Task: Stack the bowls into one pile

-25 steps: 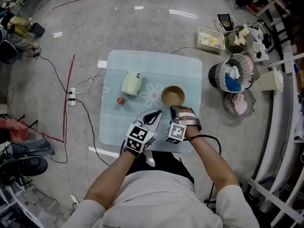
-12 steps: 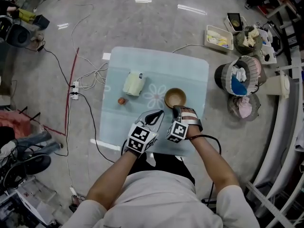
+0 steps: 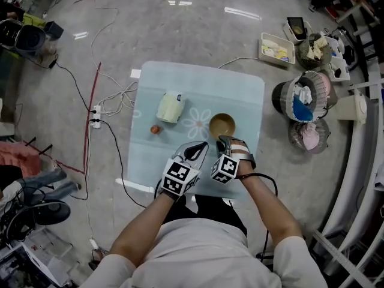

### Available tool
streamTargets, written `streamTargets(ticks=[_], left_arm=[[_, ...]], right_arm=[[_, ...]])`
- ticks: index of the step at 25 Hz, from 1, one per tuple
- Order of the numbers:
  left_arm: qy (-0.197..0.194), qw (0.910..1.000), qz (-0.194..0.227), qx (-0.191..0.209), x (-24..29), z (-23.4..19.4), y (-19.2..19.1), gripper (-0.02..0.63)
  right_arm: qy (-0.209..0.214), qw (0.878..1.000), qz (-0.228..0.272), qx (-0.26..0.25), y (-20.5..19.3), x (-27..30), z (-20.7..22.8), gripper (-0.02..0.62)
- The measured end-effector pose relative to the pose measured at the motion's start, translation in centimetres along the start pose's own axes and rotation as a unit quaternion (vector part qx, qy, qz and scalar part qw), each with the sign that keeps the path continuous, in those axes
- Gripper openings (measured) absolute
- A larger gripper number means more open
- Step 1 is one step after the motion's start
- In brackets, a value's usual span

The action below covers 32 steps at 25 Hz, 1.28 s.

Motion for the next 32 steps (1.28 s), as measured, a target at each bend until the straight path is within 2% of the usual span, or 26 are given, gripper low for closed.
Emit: streamTargets(ticks=[5, 9, 13, 18, 21, 32], left_arm=[[-0.005, 1.0, 0.002, 0.003, -0.8, 0.4, -0.1, 0.006], [-0.011, 0.9999, 0.007, 0.01, -2.1, 0.6, 0.1, 0.006], [-0.017, 0.9997, 0.015, 0.012, -3.9, 0.9, 0.5, 0.006], [-0.025, 0.9993, 0.021, 0.02, -6.5, 1.0, 1.0, 0.006], [-0.026, 0.9989, 0.032, 0.022, -8.2, 1.1, 1.9, 0.006], [-0.055, 0.9952, 0.067, 0.044, -14.0, 3.0, 5.3, 0.006]], right_arm=[[-0.023, 0.999, 0.019, 0.03, 0.9, -2.1, -0.6, 0.075], [-0.046, 0.994, 0.041, 0.087, 1.8, -4.4, -0.6, 0.072], [-0.067, 0.984, 0.071, 0.151, 2.8, -7.1, -0.9, 0.067], [-0.087, 0.961, 0.12, 0.234, 4.3, -10.4, -1.9, 0.026], [-0.092, 0.945, 0.153, 0.274, 5.5, -12.6, -2.3, 0.021], [-0.139, 0.886, 0.257, 0.359, 8.7, -22.4, -2.9, 0.011]])
Point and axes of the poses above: the fingertips, and each gripper's own axes: x forward along the fingers, z to its right, y out of its top, the point moved 10 cm from there along -x, backward along the fingers, and after that the axes turned 8 degrees about y, right-handed, at the moved point
